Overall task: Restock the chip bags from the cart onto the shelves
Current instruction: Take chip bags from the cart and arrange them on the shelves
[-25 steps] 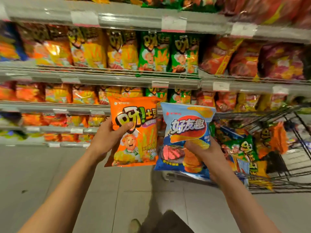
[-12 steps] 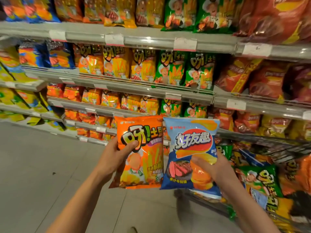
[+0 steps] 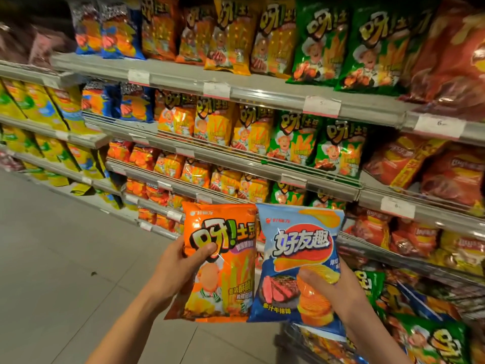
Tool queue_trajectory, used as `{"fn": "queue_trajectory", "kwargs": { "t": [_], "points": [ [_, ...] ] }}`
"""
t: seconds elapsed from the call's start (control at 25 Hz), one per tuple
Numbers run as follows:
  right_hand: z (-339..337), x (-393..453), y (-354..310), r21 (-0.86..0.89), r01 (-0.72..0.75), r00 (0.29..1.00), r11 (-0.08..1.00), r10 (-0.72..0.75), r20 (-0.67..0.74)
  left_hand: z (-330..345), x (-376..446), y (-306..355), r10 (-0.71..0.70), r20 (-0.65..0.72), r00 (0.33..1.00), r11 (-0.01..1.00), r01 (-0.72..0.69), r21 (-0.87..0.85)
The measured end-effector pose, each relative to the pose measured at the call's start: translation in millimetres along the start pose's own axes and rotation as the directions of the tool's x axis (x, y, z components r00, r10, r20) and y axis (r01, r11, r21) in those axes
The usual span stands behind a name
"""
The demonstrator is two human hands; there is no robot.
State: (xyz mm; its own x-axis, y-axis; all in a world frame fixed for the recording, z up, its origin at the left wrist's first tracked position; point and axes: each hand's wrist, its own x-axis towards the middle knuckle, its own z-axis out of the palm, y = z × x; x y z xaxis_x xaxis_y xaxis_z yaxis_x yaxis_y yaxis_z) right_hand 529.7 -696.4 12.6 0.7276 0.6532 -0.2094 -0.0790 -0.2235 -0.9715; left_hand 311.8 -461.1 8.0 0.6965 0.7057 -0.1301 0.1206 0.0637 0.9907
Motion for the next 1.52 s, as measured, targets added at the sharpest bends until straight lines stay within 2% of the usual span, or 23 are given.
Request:
{"fn": "queue_trajectory", "kwargs": {
  "t": [0.24,0.48,0.72,0.96,1.16,1.28,1.4,1.52],
  "points": [
    [76.1,36.0,-10.5,0.014,0.014,1.000,1.000,-0.014,0.013,-73.5,35.6,0.4,0.061,0.012,0.998,0.998,-0.061,0.002],
    [210.1,76.9,-35.5,-0.065,0.060,0.995,0.996,-0.065,-0.070,-207.4,75.0,5.8,0.090,-0.007,0.996,0.996,-0.090,0.008],
    [337.2,120.3,-65.0,-0.051,0.164,0.985,0.985,-0.161,0.056,-331.7,109.2,18.6,0.104,-0.092,0.990,0.994,-0.105,-0.012],
    [419.0,176.8,-90.4,0.014,0.208,0.956,0.978,-0.207,0.208,-408.0,145.3,26.7,0.089,-0.174,0.981,0.994,-0.097,-0.042],
    [476.9,259.4,-102.8,0.020,0.171,0.960,0.985,-0.171,0.223,-460.5,196.2,25.3,0.042,-0.285,0.957,0.996,-0.063,-0.064],
    [513.4,321.6,-109.5,0.026,0.094,0.975,0.995,-0.097,0.198,-496.2,237.9,26.3,0.002,-0.356,0.934,0.997,-0.027,-0.067],
    [547.9,375.7,-124.9,0.055,0.030,0.953,0.998,-0.045,0.299,-523.4,279.0,37.8,-0.018,-0.402,0.916,0.998,-0.007,-0.059],
    [574.1,427.3,-149.8,0.045,0.071,0.941,0.996,-0.082,0.329,-543.8,316.6,42.1,0.005,-0.435,0.901,0.999,-0.022,-0.035]
  ]
}}
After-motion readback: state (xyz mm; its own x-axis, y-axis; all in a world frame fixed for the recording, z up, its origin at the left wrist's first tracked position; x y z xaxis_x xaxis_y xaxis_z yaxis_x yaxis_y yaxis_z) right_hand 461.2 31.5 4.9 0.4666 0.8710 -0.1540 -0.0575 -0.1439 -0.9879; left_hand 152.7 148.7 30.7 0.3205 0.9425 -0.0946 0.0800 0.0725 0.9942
